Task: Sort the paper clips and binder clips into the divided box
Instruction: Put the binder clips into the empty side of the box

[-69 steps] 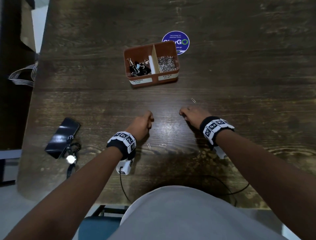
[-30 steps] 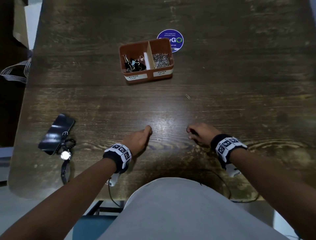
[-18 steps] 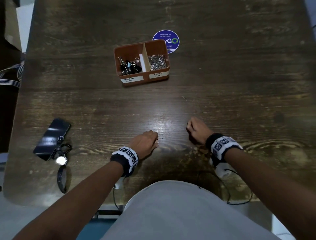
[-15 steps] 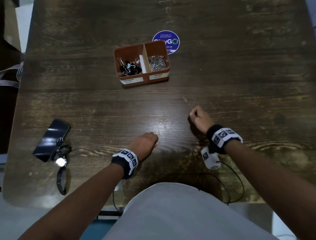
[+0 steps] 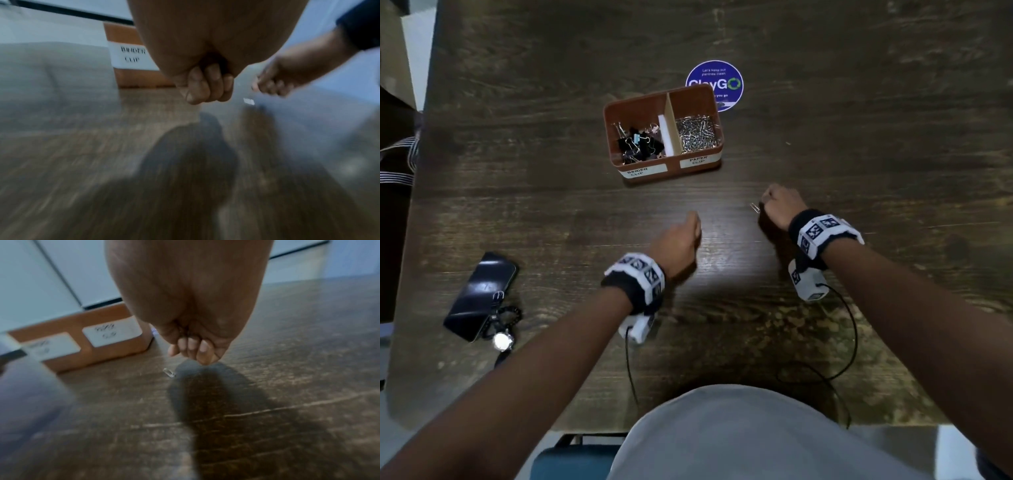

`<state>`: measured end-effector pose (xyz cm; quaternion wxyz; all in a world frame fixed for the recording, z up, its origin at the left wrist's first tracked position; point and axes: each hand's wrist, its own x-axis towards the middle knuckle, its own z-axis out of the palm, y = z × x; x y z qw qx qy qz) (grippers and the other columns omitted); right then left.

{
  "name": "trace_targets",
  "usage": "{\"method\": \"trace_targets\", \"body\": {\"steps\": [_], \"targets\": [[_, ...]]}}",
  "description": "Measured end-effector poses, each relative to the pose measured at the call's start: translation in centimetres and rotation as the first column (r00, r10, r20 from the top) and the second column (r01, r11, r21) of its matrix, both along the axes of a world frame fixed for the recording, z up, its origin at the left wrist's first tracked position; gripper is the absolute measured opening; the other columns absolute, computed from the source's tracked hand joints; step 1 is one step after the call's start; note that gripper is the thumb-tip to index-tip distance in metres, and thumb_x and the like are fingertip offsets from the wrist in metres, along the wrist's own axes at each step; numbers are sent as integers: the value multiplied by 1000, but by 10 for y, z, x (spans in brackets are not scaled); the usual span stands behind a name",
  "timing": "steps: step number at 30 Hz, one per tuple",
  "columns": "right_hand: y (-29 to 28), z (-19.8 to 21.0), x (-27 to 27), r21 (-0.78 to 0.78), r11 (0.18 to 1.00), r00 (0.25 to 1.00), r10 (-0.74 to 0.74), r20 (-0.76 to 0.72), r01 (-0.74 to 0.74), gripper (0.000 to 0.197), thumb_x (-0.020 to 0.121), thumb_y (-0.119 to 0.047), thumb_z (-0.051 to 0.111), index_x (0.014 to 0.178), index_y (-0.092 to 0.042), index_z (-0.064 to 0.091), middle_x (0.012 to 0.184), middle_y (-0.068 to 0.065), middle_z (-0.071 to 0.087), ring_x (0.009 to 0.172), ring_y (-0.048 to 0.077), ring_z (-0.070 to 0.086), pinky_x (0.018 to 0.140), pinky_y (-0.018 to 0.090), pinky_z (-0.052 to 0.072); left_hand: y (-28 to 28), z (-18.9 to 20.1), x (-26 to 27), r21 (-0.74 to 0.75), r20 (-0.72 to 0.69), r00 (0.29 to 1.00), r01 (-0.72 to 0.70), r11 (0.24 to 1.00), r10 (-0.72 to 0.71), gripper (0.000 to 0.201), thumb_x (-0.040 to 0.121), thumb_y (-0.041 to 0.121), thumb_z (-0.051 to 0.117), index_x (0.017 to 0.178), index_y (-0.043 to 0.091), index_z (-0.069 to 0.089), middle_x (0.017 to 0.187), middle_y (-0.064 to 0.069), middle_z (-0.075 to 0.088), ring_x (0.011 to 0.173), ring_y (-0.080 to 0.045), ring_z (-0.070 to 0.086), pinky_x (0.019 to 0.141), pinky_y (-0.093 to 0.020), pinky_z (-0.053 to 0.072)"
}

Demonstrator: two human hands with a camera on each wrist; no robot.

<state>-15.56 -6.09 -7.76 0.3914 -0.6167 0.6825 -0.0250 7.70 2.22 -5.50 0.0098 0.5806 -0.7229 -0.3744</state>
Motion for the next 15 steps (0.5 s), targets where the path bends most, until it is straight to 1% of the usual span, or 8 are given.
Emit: {"method": "trace_targets", "body": {"steps": [2,4,6,8,10,12,14,15], "targets": [[0,-5,5,-17,995,994,94,-64,-95,33,101,-28,41,109,1,54,111,19,55,99,28,51,86,33,38,-36,24,-4,-22,-37,996,-76,997,75,15,96,4,41,110,10,43,83,-1,57,71,-16,56,64,-33,46],[-1,-14,9,-63,979,968,180,-177,-194,34,98,-36,47,110,-4,52,111,16,54,98,27,52,83,35,42,-70,40,-7,-81,-77,988,-143,986,137,21,100,5,40,120,10,44,90,4,57,73,-7,55,66,-22,42],[3,-21,10,-123,954,933,232,-274,-273,31,95,-31,53,111,-4,52,113,16,54,102,29,53,85,38,44,-99,48,-6,-128,-87,979,-193,973,183,22,101,7,37,119,9,50,97,-2,60,80,-15,57,70,-25,43],[11,-27,12,-207,919,913,264,-312,-337,24,96,-20,52,112,-1,52,112,18,55,102,31,53,85,38,43,-125,50,-3,-129,-108,964,-254,958,242,24,101,8,35,113,8,56,101,-12,64,85,-26,61,70,-28,45],[19,-31,12,-245,898,901,277,-335,-367,19,95,-9,47,111,0,53,109,20,57,97,32,53,83,40,43,-146,52,-1,-108,-131,939,-333,937,319,26,101,10,35,110,6,60,106,-14,66,90,-30,62,70,-27,45],[26,-34,9,-238,893,893,291,-344,-383,21,90,-2,49,111,0,53,108,20,58,97,32,54,84,40,46,-160,53,-2,-95,-155,915,-389,916,373,27,101,12,36,107,8,62,107,-14,67,98,-32,63,78,-31,49],[31,-36,4,-213,882,872,329,-363,-421,29,85,2,53,113,0,52,110,18,56,99,30,53,85,38,47,-169,54,-6,-66,-174,893,-430,900,414,28,100,12,37,100,11,65,101,-14,70,96,-31,64,83,-36,51],[33,-36,3,-204,884,873,334,-356,-421,28,83,3,53,111,-2,52,110,17,56,99,29,52,85,36,46,-172,55,-8,-31,-183,877,-457,889,445,29,99,12,37,94,13,65,94,-13,71,88,-30,66,80,-36,52]]}}
